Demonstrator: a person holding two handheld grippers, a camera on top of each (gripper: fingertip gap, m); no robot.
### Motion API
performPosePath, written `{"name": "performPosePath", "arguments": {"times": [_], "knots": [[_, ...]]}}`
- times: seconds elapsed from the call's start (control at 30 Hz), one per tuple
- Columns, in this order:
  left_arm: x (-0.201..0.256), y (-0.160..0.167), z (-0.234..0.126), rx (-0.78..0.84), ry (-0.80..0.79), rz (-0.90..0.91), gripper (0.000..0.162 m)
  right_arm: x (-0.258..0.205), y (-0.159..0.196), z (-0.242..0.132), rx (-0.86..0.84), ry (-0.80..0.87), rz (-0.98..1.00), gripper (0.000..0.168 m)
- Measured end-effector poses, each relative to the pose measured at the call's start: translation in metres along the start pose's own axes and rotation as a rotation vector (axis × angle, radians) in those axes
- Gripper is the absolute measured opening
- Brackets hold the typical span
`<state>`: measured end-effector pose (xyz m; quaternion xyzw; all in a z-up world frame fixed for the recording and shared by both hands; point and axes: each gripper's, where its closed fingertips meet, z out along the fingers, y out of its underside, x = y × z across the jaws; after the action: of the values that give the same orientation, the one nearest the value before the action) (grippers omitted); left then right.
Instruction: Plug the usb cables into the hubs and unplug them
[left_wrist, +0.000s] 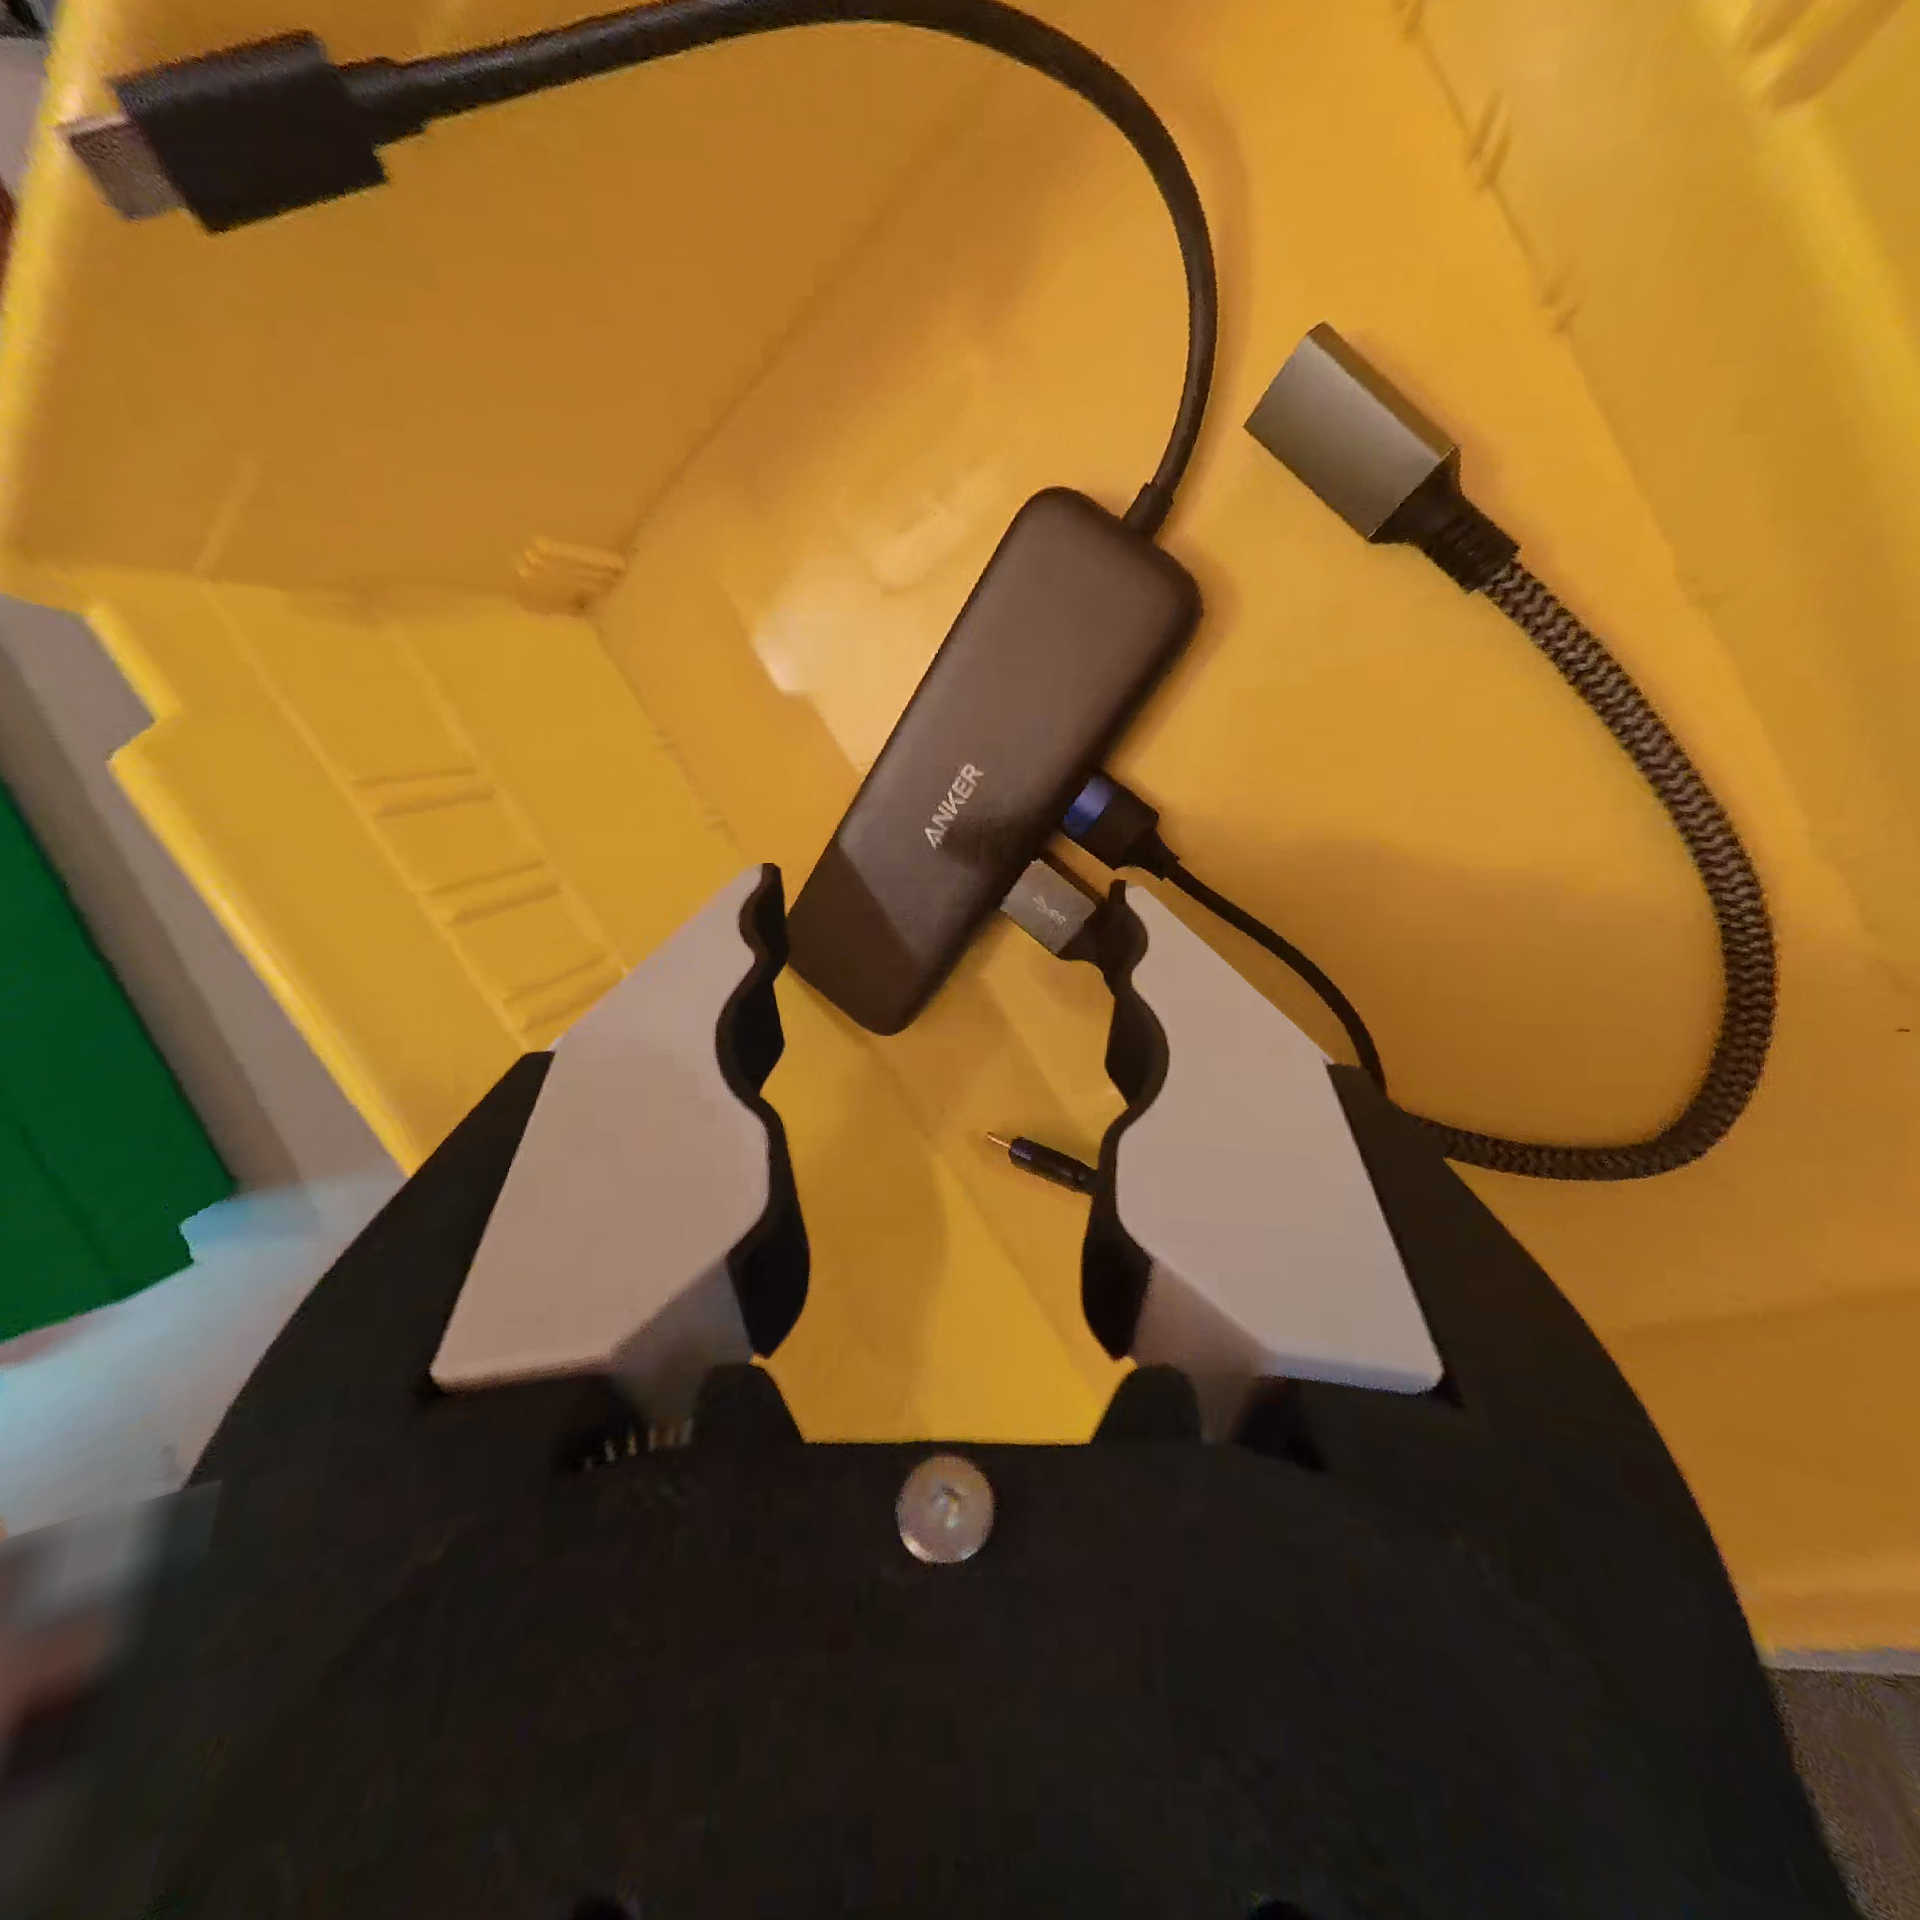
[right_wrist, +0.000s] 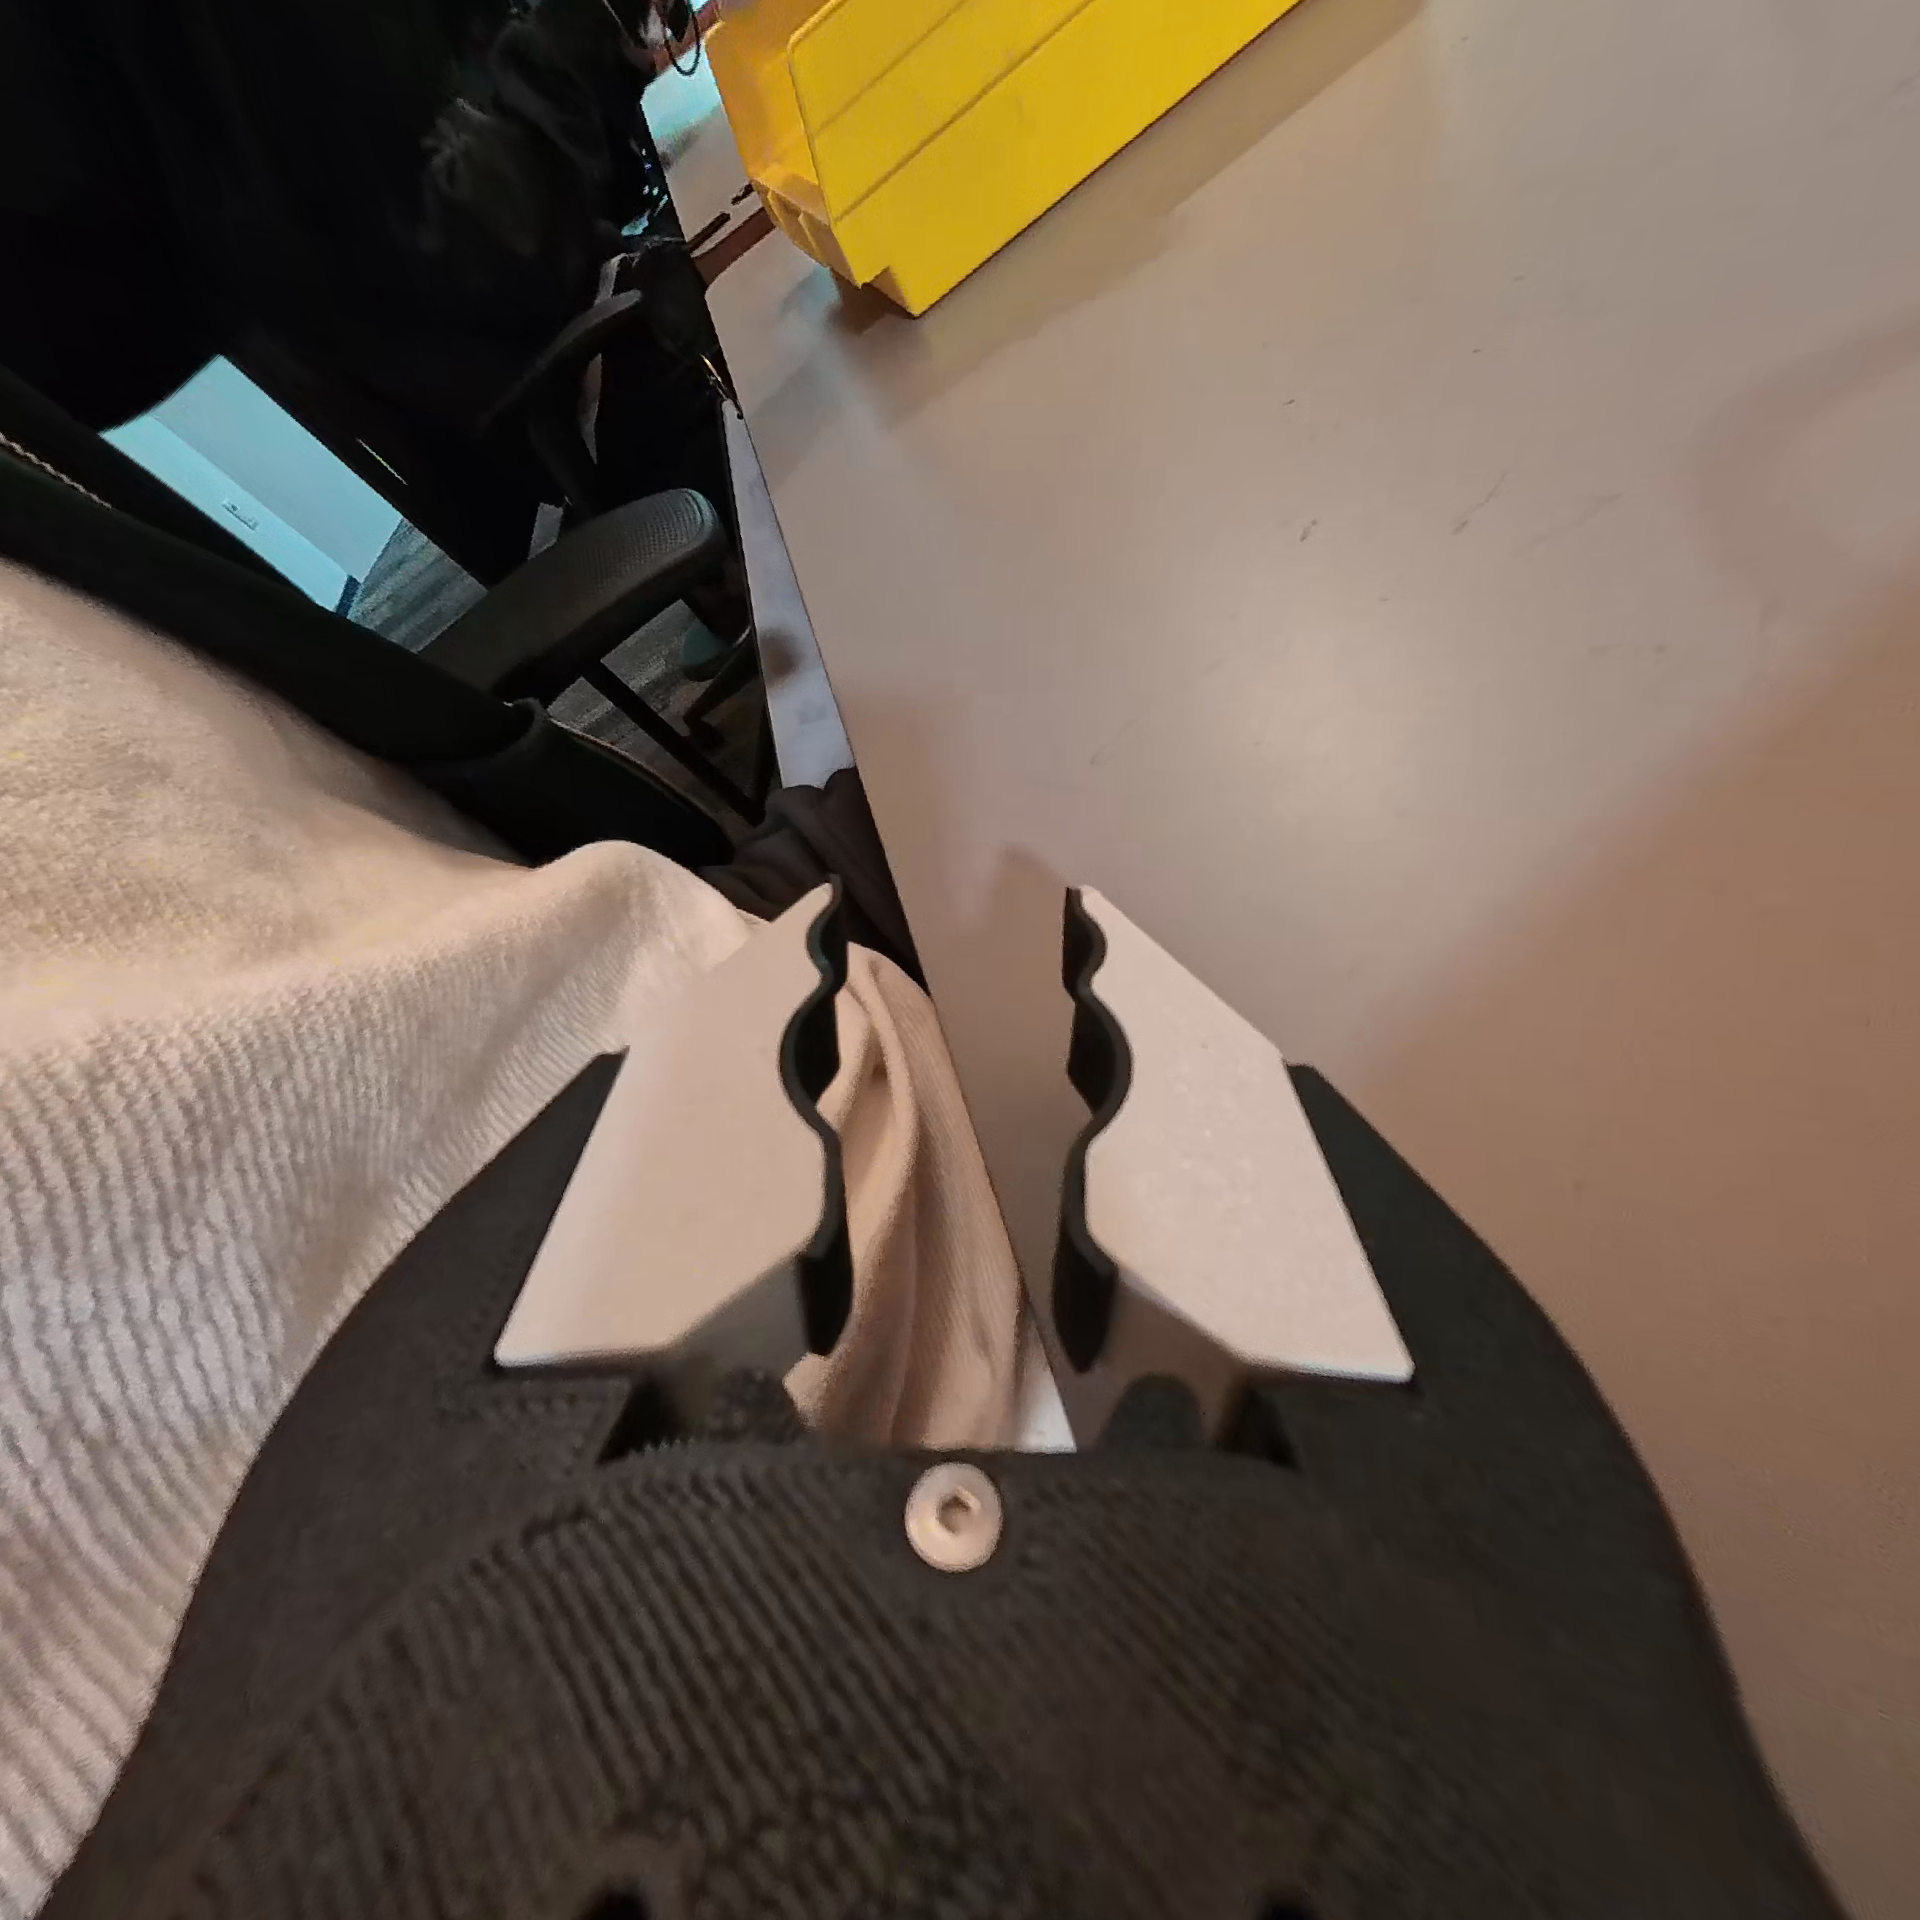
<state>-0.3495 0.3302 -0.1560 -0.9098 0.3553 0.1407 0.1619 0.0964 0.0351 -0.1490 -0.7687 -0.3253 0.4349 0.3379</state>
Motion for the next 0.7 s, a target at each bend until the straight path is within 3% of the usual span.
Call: {"name": "performPosePath", "arguments": {"times": [0.1, 0.23, 0.27, 0.3, 0.33, 0.5, 0.7], "knots": [[-0.001, -0.009, 0.014, 0.006, 0.029, 0.024, 0.062, 0.002, 0.001, 0.002, -0.009, 0.008, -0.003, 0.040], [0.011, -0.034, 0.021, 0.083, 0.159, -0.084, 0.041, 0.005, 0.004, 0.005, -0.031, 0.029, -0.012, 0.040], [0.017, -0.036, 0.022, 0.086, 0.205, -0.096, 0.043, 0.006, 0.004, 0.005, -0.034, 0.036, -0.015, 0.039], [0.025, -0.034, 0.024, 0.062, 0.257, -0.095, 0.063, 0.007, 0.004, 0.005, -0.037, 0.043, -0.018, 0.039], [0.026, -0.034, 0.026, 0.061, 0.256, -0.074, 0.069, 0.008, 0.005, 0.005, -0.040, 0.050, -0.022, 0.039], [0.028, -0.042, 0.030, 0.101, 0.286, -0.068, 0.073, 0.012, 0.006, 0.005, -0.050, 0.083, -0.036, 0.039], [0.034, -0.052, 0.032, 0.157, 0.341, -0.148, 0.060, 0.013, 0.004, 0.002, -0.034, 0.090, -0.034, 0.037]]}}
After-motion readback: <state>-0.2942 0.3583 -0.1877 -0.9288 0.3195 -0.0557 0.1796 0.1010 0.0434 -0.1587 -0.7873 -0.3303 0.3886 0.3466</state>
